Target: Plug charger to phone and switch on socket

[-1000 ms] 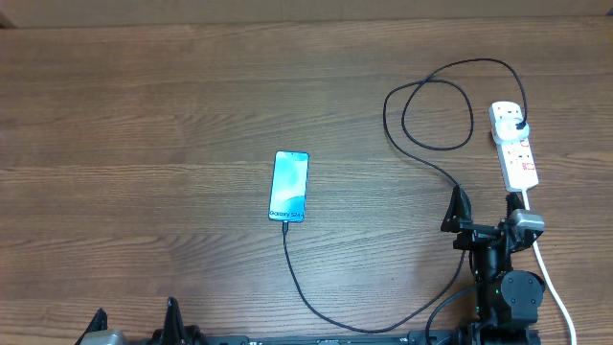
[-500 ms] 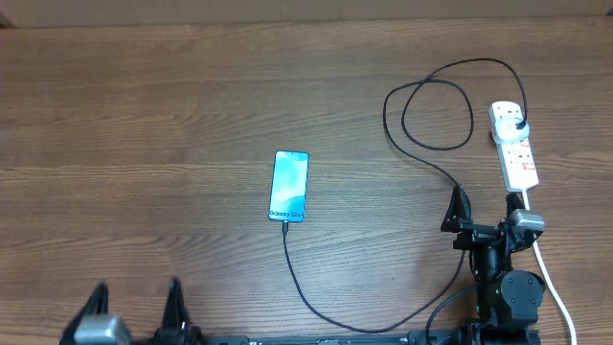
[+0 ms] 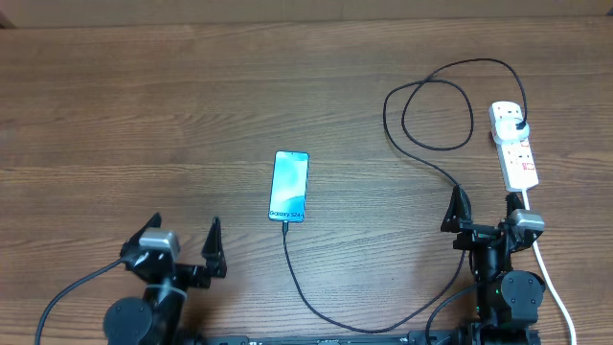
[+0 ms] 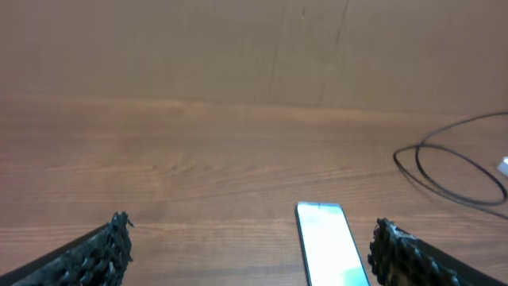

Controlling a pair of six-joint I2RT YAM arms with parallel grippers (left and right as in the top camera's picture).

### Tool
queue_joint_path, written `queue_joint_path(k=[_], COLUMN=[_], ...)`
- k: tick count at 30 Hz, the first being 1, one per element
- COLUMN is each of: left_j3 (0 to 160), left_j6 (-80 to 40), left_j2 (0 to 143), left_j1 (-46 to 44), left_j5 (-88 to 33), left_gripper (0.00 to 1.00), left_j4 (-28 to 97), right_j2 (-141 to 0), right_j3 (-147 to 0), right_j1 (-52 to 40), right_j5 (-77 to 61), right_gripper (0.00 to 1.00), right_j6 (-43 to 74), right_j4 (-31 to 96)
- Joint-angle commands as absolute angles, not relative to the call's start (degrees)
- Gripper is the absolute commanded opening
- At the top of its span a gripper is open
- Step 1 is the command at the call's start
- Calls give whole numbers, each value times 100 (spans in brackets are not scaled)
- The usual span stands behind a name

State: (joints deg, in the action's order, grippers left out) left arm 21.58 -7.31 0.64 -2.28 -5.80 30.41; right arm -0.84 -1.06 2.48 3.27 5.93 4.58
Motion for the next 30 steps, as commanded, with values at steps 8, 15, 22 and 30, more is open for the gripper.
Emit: queue_joint_path(k=[8,15,22,30], left_j3=[773,279,25,25], left_j6=[-685,-646,-644,-572], left_j2=[16,14,14,14], left_j1=[-237,-231,-228,-228], left_j5=[-709,-449,-148,-150], left_gripper=[100,100,99,100], left_j4=[1603,895,165,456], right_j2=[-16,-16,-16,-16], right_j3=[-43,-43,-43,-43], right_j1=[231,231,231,231], right_j5=[331,331,329,331], right_gripper=[100,100,100,100], right_j6=[550,548,550,550], right_j4=[438,438,438,438])
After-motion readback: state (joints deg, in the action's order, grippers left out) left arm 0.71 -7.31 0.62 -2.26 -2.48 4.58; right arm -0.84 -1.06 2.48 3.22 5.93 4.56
